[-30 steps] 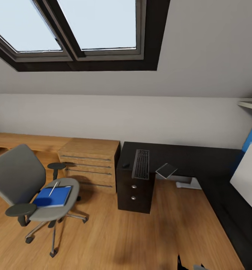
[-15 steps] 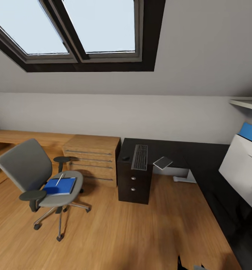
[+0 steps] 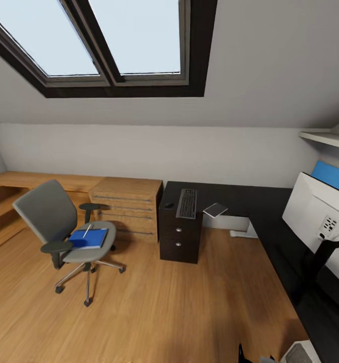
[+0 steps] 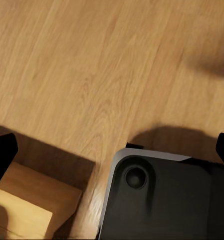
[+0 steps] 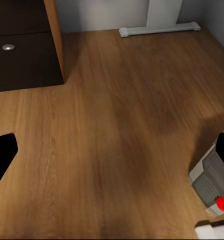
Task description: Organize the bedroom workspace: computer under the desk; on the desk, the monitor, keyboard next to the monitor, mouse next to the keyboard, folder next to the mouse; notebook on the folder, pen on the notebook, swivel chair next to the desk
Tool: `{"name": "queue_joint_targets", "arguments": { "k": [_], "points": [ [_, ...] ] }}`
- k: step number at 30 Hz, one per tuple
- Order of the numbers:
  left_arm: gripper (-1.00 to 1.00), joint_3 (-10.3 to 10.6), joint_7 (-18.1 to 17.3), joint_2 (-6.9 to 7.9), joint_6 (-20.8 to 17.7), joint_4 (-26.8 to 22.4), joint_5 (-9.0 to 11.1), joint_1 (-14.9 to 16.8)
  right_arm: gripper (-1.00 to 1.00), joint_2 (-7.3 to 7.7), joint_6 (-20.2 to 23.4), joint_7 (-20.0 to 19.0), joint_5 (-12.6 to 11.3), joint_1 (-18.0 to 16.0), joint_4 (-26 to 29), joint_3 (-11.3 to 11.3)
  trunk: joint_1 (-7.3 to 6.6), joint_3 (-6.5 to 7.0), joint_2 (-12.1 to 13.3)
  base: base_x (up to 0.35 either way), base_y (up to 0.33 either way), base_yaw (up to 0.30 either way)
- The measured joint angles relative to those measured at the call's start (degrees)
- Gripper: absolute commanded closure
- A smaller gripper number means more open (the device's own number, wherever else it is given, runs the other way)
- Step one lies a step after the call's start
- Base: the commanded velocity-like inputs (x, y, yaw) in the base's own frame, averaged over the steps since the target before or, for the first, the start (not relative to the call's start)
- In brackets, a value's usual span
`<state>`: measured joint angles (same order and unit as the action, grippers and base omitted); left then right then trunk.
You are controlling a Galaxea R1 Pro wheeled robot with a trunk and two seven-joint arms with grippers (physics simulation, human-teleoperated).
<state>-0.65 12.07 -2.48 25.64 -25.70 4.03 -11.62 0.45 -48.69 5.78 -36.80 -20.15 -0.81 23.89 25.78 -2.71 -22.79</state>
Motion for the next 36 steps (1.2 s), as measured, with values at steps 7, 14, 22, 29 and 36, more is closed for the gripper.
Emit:
{"name": "queue_joint_targets", "arguments": {
  "k": [7,14,22,29,36],
  "points": [
    [-1.0,0.0,0.0,0.05,0.0,0.05,0.03,0.02,-1.0,-0.67,0.02,-0.04,2.47,0.0,-0.05,0.19,0.0,-0.4,0.0,-0.335,0.0,0.0],
    [-1.0,0.0,-0.01,0.05,0.0,0.05,0.03,0.01,-1.0,-0.82,0.01,0.01,3.81,0.01,-0.06,0.14,0.0,-1.0,0.0,-0.335,0.0,0.0],
    [-1.0,0.0,0.03,0.05,0.02,0.05,0.04,-0.02,-1.0,-0.89,0.0,-0.04,4.11,0.01,-0.06,0.17,-0.01,-1.72,0.0,-0.3,0.0,0.0],
    [-1.0,-0.6,0.61,0.25,2.43,0.02,1.09,-0.01,-1.0,-0.91,0.09,-0.21,4.19,0.01,-0.26,0.16,-0.03,-2.05,-0.01,-0.053,0.0,0.0],
    [-1.0,-0.73,0.4,-0.95,-2.33,-14.14,2.72,0.51,-1.0,-1.81,0.49,-0.54,4.09,-0.08,4.89,0.39,-0.03,-2.06,-0.01,-0.004,0.0,0.0]
  ]
}}
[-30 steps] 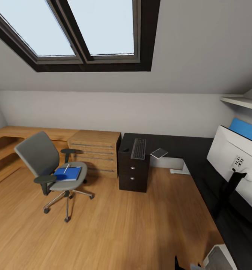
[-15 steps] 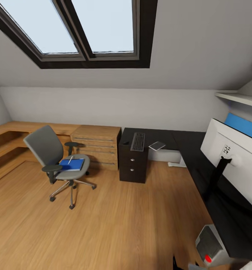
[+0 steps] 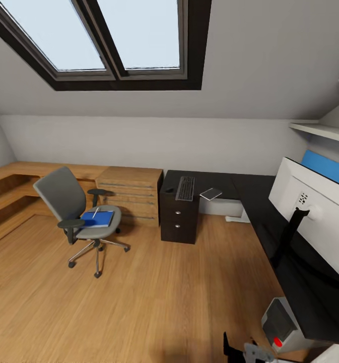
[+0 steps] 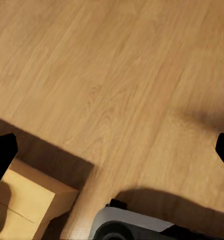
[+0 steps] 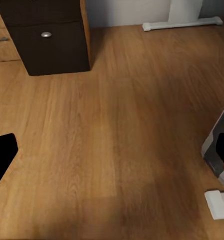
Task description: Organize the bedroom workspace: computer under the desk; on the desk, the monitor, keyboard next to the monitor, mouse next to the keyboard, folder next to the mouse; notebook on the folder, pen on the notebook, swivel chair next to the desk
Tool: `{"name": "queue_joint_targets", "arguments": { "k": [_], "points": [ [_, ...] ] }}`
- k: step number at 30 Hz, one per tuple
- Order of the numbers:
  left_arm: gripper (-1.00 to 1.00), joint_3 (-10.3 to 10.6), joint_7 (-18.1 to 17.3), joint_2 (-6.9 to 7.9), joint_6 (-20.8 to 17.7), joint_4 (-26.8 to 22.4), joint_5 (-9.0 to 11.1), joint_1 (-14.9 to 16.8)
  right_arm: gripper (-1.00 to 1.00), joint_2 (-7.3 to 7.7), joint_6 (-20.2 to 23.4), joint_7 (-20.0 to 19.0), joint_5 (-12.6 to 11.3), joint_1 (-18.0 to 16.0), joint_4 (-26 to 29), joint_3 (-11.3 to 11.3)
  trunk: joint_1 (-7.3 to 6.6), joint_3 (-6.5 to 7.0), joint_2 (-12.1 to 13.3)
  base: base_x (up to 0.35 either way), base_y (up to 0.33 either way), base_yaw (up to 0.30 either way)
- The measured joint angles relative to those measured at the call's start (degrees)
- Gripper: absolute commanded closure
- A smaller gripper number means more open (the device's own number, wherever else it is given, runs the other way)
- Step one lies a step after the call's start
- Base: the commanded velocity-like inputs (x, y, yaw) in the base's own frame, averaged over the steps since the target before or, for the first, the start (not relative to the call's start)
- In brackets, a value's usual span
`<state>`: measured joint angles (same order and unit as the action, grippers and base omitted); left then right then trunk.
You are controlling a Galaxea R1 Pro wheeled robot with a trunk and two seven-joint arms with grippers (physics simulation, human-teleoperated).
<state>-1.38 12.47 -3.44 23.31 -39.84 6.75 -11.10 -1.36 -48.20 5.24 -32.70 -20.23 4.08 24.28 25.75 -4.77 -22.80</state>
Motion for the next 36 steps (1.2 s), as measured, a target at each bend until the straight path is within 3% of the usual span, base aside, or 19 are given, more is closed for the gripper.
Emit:
{"name": "queue_joint_targets", "arguments": {
  "k": [1,3,4,5,6,7,9,10,11,12,13,15,19,22,27,36],
  "points": [
    [-1.0,-0.01,0.0,-0.15,-1.99,-2.49,0.07,0.15,-1.0,-0.1,0.25,0.05,-0.12,0.0,1.47,-0.16,0.0,-0.01,0.0,0.0,0.0,0.0],
    [-1.0,-0.03,0.09,-0.48,-12.16,-12.65,0.08,0.54,-1.0,-0.29,3.45,0.2,0.02,-0.04,8.28,-0.26,0.0,0.0,0.0,0.0,0.0,0.0],
    [-1.0,-0.06,0.07,-0.82,-25.02,-21.59,0.72,1.06,-1.0,0.03,13.09,2.44,-0.14,-0.05,14.54,-0.94,0.0,-0.03,0.02,0.0,0.0,0.0],
    [-1.0,-0.05,0.06,-0.96,-27.91,-29.44,0.66,1.26,-1.0,0.09,16.0,3.72,0.4,-0.1,23.06,-0.85,-0.01,0.01,0.0,0.0,0.0,0.0],
    [-1.0,-0.04,0.05,-1.14,-29.87,-32.12,0.82,1.37,-1.0,0.22,18.54,5.31,0.35,-0.08,26.22,-1.05,-0.01,-0.01,0.0,0.0,0.0,0.0],
    [-1.0,-0.02,0.05,-1.66,-32.75,-36.67,0.97,1.61,-1.0,0.55,23.63,9.62,0.74,-0.09,32.41,-1.17,0.0,0.01,0.01,0.0,0.0,0.0],
    [-1.0,-0.01,0.06,-2.39,-34.73,-40.98,1.16,1.96,-1.0,1.03,28.98,14.95,0.91,-0.09,40.13,-1.18,-0.01,-0.01,0.0,0.0,0.0,0.0],
    [-1.0,0.01,-0.04,-3.07,-36.0,-43.68,1.2,2.67,-1.0,1.51,34.68,20.27,0.89,-0.09,47.33,-1.14,0.0,0.0,0.01,0.0,0.0,0.0],
    [-1.0,0.02,-0.09,-3.35,-36.52,-44.81,1.24,3.13,-1.0,1.74,37.96,22.99,0.97,-0.1,51.82,-1.12,-0.01,-0.01,-0.01,0.0,0.0,0.0],
    [-1.0,-0.07,-0.27,-4.01,-37.9,-47.3,1.24,4.69,-1.0,2.43,53.05,32.18,0.1,-0.07,60.91,-1.3,0.0,-0.01,0.03,0.0,0.0,0.0],
    [-1.0,-0.08,-0.36,-4.03,-38.1,-47.66,1.19,5.09,-1.0,2.6,59.63,34.35,0.38,-0.09,71.27,-1.28,-0.01,0.0,-0.01,0.0,0.0,0.0],
    [-1.0,-0.13,-0.47,-3.87,-38.12,-47.68,1.01,5.36,-1.0,2.74,64.1,35.99,0.4,-0.04,73.75,-1.17,-0.01,-0.01,0.01,0.0,0.0,0.0],
    [-1.0,-0.21,-0.57,-3.2,-38.09,-47.62,0.81,5.53,-1.0,2.84,65.55,37.12,1.27,-0.02,73.09,-0.58,-0.01,-0.02,0.01,0.0,0.0,0.0],
    [-1.0,-0.15,-0.65,-1.55,-38.02,-47.45,0.8,5.62,-1.0,3.73,65.85,37.75,2.9,0.08,72.92,0.02,-0.01,-0.02,0.01,0.0,-0.051,0.0],
    [-1.0,0.22,-0.56,-1.25,-37.99,-46.29,0.76,5.64,-1.0,4.95,65.78,37.82,3.19,0.14,72.95,0.2,0.0,-0.01,0.01,-0.021,-0.216,0.0],
    [-1.0,1.56,-0.44,-1.28,-37.7,-45.61,0.76,5.64,-1.0,5.51,65.81,37.92,3.34,0.24,72.96,0.26,0.0,-0.01,0.01,-0.076,-0.29,0.0]
  ]
}}
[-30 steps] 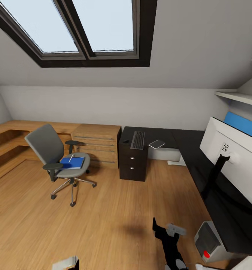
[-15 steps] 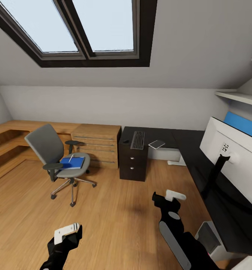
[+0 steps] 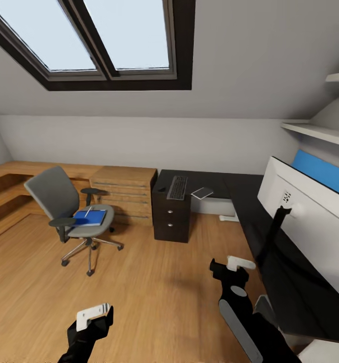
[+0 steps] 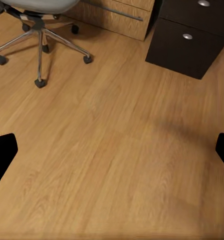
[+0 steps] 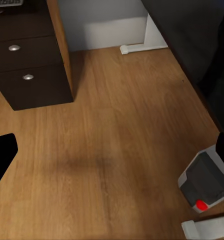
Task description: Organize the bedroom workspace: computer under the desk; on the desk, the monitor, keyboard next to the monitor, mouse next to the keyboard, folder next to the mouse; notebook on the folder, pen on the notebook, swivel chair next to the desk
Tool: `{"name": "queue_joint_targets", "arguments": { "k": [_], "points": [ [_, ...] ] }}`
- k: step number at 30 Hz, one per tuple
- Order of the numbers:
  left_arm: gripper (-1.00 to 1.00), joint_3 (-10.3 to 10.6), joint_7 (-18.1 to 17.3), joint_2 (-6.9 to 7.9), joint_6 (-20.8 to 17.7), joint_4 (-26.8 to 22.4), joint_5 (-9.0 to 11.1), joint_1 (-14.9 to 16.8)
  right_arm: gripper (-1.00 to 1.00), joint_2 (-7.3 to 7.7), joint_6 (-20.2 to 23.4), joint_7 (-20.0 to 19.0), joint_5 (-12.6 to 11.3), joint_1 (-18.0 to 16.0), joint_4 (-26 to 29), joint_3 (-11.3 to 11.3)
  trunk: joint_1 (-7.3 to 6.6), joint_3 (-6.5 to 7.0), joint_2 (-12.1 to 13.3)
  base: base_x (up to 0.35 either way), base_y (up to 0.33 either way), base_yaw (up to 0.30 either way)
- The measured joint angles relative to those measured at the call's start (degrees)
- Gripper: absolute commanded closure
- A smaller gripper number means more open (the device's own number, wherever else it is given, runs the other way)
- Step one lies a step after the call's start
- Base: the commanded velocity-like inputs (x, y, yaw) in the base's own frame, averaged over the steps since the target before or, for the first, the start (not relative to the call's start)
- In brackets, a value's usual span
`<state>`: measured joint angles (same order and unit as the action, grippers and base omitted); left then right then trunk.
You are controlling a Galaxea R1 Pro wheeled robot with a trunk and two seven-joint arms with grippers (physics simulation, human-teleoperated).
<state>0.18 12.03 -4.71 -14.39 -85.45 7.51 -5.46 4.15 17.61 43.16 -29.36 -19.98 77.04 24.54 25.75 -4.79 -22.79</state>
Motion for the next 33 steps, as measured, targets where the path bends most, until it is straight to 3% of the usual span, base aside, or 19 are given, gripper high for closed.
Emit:
{"name": "queue_joint_targets", "arguments": {
  "k": [6,7,10,19,20,24,33],
  "points": [
    [-1.0,0.79,-0.27,0.04,0.04,-0.01,-0.09,0.01,-1.0,1.05,-0.11,-0.1,0.15,0.11,-0.18,-0.02,-0.01,0.26,0.0,-0.009,-0.313,-0.169],
    [-1.0,1.72,-0.22,0.05,0.05,-0.13,-0.09,0.01,-1.0,2.05,-0.2,-0.14,0.17,0.11,-0.17,-0.03,-0.01,0.32,0.0,-0.001,-0.315,-0.219],
    [-1.0,2.36,-0.17,0.05,0.06,-0.22,-0.12,0.03,-1.0,2.4,-0.23,-0.16,0.18,0.12,-0.14,-0.03,-0.01,0.48,0.0,0.0,-0.315,-0.233],
    [-1.0,3.05,-0.11,0.09,2.27,-1.08,-0.15,0.14,-1.0,2.57,-0.33,-0.16,0.26,0.11,-0.23,0.03,-0.01,0.39,0.0,0.0,-0.325,-0.16],
    [-1.0,4.66,-0.11,0.12,2.75,-1.15,-0.47,0.16,-1.0,2.55,-0.33,-0.17,0.26,0.11,-0.17,0.16,-0.01,0.39,-0.01,0.0,-0.327,-0.011],
    [-1.0,6.25,-0.11,0.18,2.95,-1.07,-1.77,0.17,-1.0,2.57,-0.33,-0.19,0.53,0.11,-0.08,0.24,-0.01,0.39,0.01,0.0,-0.182,-0.005],
    [-1.0,6.87,-0.01,0.18,3.08,-0.98,-2.56,0.17,-1.0,2.58,-0.34,-0.16,0.82,0.11,-0.09,0.25,-0.01,0.38,0.0,0.0,-0.202,0.0]
  ]
}}
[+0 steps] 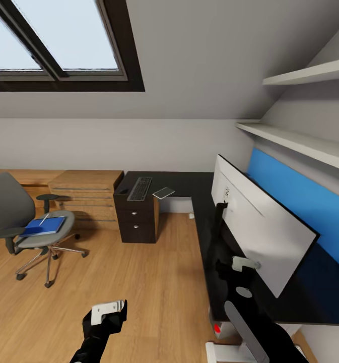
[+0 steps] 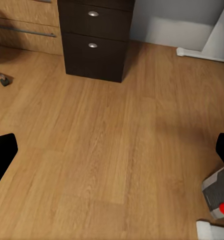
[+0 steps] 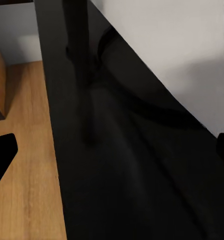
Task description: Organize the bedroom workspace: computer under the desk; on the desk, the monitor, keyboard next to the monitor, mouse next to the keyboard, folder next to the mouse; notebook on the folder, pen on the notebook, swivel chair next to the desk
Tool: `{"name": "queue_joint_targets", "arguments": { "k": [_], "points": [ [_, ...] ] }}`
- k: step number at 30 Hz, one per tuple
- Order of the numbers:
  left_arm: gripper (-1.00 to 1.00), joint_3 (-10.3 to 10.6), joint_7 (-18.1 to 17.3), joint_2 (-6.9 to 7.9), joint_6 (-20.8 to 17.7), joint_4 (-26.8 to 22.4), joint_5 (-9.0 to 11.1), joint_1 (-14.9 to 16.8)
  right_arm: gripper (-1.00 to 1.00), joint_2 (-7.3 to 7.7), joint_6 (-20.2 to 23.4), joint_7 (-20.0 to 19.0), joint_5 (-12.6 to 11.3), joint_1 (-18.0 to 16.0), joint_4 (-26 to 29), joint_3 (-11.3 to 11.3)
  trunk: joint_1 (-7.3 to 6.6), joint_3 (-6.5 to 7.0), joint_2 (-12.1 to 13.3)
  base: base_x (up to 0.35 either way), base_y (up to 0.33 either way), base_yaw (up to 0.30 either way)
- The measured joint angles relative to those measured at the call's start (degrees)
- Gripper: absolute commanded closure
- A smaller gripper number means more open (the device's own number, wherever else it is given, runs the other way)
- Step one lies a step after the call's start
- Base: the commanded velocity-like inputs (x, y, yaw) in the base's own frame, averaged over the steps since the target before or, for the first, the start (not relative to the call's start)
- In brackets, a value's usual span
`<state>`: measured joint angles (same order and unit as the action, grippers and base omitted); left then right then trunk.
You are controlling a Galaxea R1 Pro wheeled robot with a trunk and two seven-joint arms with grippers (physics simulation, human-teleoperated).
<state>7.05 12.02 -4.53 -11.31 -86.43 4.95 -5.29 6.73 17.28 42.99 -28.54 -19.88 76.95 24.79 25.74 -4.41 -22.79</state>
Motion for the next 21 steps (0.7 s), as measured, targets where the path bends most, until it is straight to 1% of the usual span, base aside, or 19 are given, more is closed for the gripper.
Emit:
{"name": "queue_joint_targets", "arguments": {
  "k": [16,17,21],
  "points": [
    [-1.0,0.76,0.03,-0.05,-0.03,0.25,-0.09,0.0,-1.0,-0.04,-0.02,-0.01,0.14,0.0,-0.13,0.0,0.0,0.0,0.0,0.0,-0.327,0.0],
    [-1.0,0.77,0.02,-0.03,-0.03,0.25,-0.1,0.0,-1.0,-0.04,-0.03,-0.02,0.13,0.0,-0.13,0.01,0.0,0.0,0.0,0.0,-0.203,0.0],
    [-1.0,0.7,0.02,0.11,0.03,0.17,-0.02,0.0,-1.0,-0.03,-0.27,-0.1,0.22,0.0,-0.36,0.0,0.0,0.0,0.0,0.013,-0.029,0.0]
  ]
}}
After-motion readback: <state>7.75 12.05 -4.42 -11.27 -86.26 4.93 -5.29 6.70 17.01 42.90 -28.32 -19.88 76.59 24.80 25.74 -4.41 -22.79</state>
